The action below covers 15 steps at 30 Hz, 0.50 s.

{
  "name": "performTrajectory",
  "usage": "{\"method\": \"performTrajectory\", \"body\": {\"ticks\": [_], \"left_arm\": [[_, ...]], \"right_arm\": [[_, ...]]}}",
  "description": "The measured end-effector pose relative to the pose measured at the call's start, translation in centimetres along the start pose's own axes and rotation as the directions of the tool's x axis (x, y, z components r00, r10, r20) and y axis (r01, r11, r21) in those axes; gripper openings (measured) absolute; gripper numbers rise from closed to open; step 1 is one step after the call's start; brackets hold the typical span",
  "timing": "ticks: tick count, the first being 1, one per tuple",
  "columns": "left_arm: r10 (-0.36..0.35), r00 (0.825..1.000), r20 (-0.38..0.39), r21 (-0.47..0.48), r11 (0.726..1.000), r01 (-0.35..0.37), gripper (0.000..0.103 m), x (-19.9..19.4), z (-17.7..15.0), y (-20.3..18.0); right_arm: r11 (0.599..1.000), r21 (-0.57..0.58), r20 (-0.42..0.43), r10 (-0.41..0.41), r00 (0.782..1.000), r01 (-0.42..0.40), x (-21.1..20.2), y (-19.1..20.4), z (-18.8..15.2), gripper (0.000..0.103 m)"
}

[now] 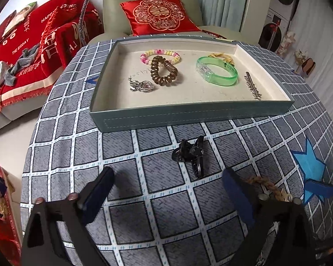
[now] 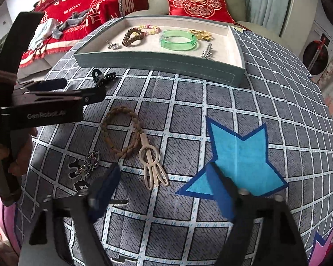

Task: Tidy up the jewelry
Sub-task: 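Grasp the black claw clip with the left tool while the right tool grasps the beige claw clip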

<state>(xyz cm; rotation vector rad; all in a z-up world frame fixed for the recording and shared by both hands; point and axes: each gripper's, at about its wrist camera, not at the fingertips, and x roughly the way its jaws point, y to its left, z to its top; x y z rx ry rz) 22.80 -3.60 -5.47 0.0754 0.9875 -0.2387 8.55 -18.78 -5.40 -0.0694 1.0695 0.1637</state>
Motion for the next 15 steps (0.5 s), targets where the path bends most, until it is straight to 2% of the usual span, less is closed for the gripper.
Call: {"method": "performTrajectory", "body": {"ticks": [4, 5, 7, 10, 12, 13, 15], "left_arm": [[0.005, 1.0, 0.009, 0.016, 1.0, -0.005, 0.101, 0.2, 0.2, -0.5], [0.004, 1.0, 0.01, 0.021, 1.0, -0.004, 0.092, 0.3, 0.3, -0.6], [0.012, 1.0, 0.008, 0.039, 0.999, -0.012, 0.092, 0.3, 0.5, -0.9], [-0.005, 1.0, 0.014, 0.04, 0.999, 0.004, 0.079, 0.2, 0.6, -1.1], [-0.013, 1.0, 0.013, 0.044, 0.999, 0.013, 0.077, 0.1, 0.6, -1.2], [-0.014, 1.0, 0.017, 0.045, 0.999, 0.014, 0.068, 0.0, 0.6, -1.3], [-0.013, 1.0, 0.021, 0.052, 0.999, 0.012, 0.059, 0.0, 0.7, -1.5]], "right_arm": [[0.999, -0.031, 0.01, -0.016, 1.0, 0.016, 0.2, 0.7, 0.4, 0.069], [0.999, -0.039, 0.011, -0.018, 1.0, 0.018, 0.4, 0.8, 0.6, 0.068], [0.998, -0.059, 0.017, -0.014, 1.0, 0.015, 0.4, 1.2, 0.8, 0.06], [0.997, -0.076, 0.021, -0.005, 1.0, 0.007, 0.4, 1.6, 1.0, 0.048], [0.996, -0.084, 0.019, -0.001, 1.0, 0.002, 0.4, 1.9, 1.0, 0.042], [0.996, -0.087, 0.017, 0.002, 1.0, -0.001, 0.4, 1.9, 1.0, 0.039], [0.996, -0.093, 0.014, 0.004, 1.0, -0.003, 0.3, 2.1, 1.0, 0.035]]}}
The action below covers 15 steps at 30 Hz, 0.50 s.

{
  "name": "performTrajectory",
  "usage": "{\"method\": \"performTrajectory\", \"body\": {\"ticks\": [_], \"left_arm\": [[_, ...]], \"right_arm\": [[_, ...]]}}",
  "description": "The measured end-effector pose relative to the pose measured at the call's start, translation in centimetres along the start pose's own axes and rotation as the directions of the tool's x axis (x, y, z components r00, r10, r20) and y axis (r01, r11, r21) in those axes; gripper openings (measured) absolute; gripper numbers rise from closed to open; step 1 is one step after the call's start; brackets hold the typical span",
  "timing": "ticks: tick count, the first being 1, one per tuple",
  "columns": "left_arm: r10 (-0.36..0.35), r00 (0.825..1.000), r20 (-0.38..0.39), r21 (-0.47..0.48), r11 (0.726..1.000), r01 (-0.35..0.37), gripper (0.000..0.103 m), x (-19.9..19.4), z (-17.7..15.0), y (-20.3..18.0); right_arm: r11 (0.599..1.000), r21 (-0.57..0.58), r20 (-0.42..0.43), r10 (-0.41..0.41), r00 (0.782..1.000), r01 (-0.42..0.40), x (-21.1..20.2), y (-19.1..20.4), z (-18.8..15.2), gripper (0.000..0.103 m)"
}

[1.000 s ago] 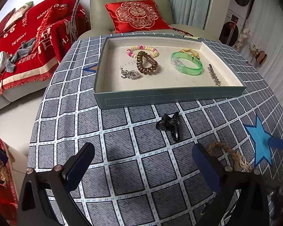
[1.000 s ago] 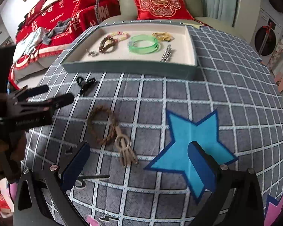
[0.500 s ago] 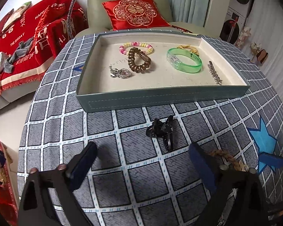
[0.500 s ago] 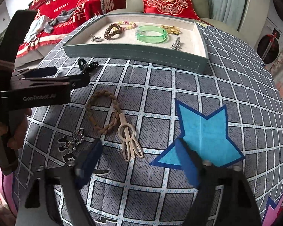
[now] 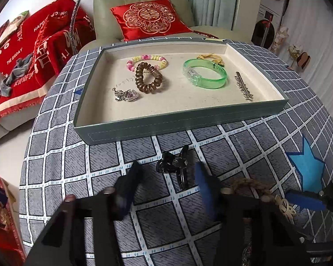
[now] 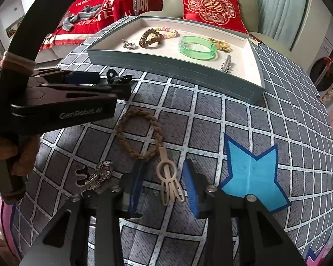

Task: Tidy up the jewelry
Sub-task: 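Grasp the black claw clip with the left tool while the right tool grasps the beige claw clip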

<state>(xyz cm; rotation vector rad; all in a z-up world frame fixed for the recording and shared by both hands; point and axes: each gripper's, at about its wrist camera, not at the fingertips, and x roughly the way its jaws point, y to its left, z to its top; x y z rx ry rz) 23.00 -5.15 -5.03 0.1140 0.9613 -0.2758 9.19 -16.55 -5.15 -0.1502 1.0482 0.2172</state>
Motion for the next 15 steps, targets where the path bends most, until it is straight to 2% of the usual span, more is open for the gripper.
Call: {"method": "performTrajectory", "body": {"ticks": [1, 2, 3, 6, 15], "left_arm": [[-0.008, 1.0, 0.004, 0.001, 1.0, 0.008, 0.045, 0.0, 0.0, 0.0], [-0.016, 1.0, 0.006, 0.003, 1.0, 0.016, 0.039, -0.1, 0.0, -0.1], [-0.026, 1.0, 0.004, 0.003, 1.0, 0.026, 0.038, -0.2, 0.0, -0.1], [-0.059, 0.998, 0.002, -0.004, 0.998, 0.059, 0.038, -0.3, -0.1, 0.0], [-0.087, 0.996, 0.013, -0.015, 0.996, 0.087, 0.038, -1.6, -0.5, 0.3]], "right_arm": [[1.0, 0.0, -0.001, 0.001, 1.0, -0.001, 0.0, 0.1, 0.0, 0.031], [1.0, 0.001, -0.001, 0.002, 1.0, -0.002, -0.1, 0.1, 0.0, 0.028], [1.0, 0.0, -0.002, 0.001, 1.0, -0.001, -0.1, 0.3, 0.0, 0.022], [1.0, -0.001, -0.003, -0.005, 1.0, 0.005, -0.1, 0.4, 0.0, 0.021], [0.999, 0.048, 0.021, 0.001, 1.0, -0.002, -1.1, -0.7, -0.2, 0.021]]}}
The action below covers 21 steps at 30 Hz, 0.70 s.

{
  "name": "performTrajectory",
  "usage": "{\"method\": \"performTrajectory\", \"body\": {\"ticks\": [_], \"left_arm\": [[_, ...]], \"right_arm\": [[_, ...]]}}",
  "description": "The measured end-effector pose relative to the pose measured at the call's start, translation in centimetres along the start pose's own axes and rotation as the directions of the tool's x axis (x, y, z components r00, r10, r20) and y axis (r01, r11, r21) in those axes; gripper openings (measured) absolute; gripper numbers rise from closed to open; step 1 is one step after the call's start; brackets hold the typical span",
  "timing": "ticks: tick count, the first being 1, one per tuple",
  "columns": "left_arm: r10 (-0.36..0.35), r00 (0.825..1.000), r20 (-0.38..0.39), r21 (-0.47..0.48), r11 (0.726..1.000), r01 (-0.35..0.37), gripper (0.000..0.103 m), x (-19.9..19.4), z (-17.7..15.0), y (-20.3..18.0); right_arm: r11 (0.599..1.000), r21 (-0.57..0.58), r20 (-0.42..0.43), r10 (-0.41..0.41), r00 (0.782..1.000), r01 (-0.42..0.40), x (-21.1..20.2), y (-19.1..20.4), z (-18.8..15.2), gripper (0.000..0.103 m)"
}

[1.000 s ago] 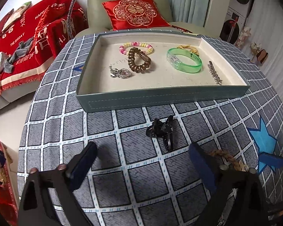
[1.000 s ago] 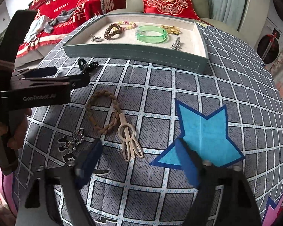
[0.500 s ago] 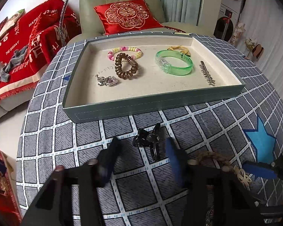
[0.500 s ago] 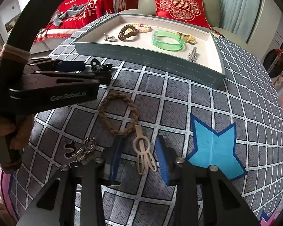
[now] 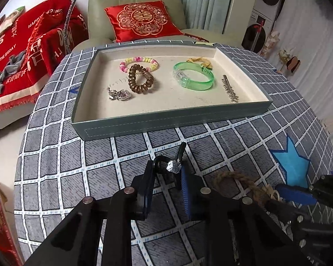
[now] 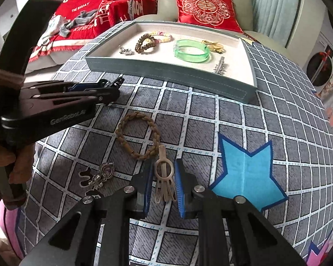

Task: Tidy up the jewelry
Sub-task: 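Grasp the black claw clip with the left tool while the right tool grasps the beige claw clip, then carry both claw clips up and over the tray rim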

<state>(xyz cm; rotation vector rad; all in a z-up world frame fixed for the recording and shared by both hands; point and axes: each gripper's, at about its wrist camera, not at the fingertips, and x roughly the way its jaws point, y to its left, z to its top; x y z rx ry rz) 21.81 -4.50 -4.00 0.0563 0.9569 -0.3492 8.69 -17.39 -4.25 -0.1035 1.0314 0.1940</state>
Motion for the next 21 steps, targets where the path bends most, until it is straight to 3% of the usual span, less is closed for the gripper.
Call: {"method": "performTrajectory", "body": {"ticks": [21], "left_arm": [[-0.025, 0.996, 0.09, 0.006, 1.0, 0.024, 0.038, -3.9, 1.6, 0.3]], "right_arm": [[0.99, 0.13, 0.07, 0.049, 0.996, -0.058, -2.6, -3.7, 2.2, 0.021]]}}
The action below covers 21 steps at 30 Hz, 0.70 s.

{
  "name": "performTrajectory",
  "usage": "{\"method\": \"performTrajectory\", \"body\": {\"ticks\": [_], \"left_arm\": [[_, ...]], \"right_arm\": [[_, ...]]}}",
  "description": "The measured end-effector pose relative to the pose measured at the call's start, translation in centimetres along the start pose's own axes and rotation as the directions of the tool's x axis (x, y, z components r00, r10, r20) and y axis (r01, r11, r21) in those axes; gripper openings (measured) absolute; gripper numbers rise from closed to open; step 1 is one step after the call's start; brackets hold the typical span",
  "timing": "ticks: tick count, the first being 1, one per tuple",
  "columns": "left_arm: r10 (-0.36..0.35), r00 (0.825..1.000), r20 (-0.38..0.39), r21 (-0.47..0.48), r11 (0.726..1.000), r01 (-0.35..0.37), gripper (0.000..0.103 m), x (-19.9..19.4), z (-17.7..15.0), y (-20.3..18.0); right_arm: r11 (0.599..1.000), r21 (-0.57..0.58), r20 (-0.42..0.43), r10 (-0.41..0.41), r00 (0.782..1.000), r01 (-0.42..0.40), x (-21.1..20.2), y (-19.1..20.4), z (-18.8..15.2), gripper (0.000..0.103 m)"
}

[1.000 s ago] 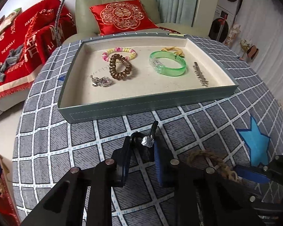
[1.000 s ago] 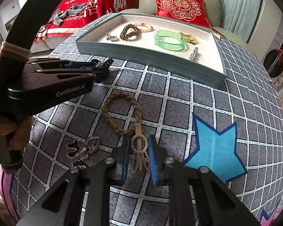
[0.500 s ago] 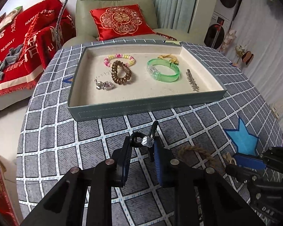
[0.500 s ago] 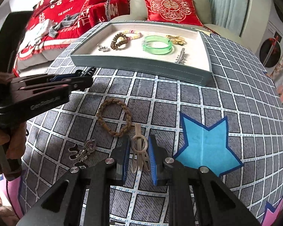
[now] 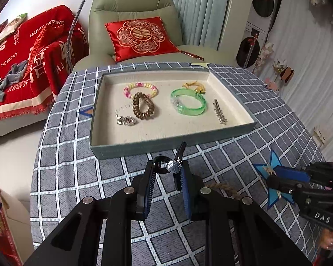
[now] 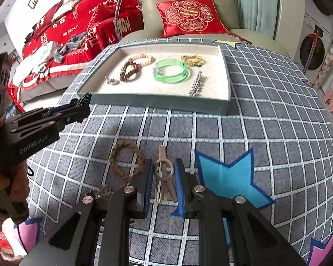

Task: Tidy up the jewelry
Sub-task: 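Carry both claw clips up and over the tray rim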

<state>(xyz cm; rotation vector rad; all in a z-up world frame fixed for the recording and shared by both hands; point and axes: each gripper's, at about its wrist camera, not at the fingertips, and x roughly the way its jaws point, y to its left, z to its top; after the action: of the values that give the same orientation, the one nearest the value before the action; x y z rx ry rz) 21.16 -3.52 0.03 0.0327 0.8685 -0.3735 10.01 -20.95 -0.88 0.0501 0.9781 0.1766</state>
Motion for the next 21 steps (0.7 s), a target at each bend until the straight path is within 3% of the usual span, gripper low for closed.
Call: {"method": "performTrajectory", "body": {"ticks": [13, 21], "left_arm": [[0.009, 0.999, 0.038, 0.019, 1.0, -0.009, 0.038, -0.3, 2.3, 0.5], [0.017, 0.999, 0.036, -0.029, 0.999, -0.016, 0.038, 0.9, 4.5, 2.6]], "right_arm": [[0.999, 0.029, 0.041, 0.019, 0.999, -0.021, -0.4, -1.0, 3.6, 0.021], [0.996, 0.071, 0.056, 0.043, 0.998, -0.047, 0.4, -1.9, 6.8, 0.021]]}}
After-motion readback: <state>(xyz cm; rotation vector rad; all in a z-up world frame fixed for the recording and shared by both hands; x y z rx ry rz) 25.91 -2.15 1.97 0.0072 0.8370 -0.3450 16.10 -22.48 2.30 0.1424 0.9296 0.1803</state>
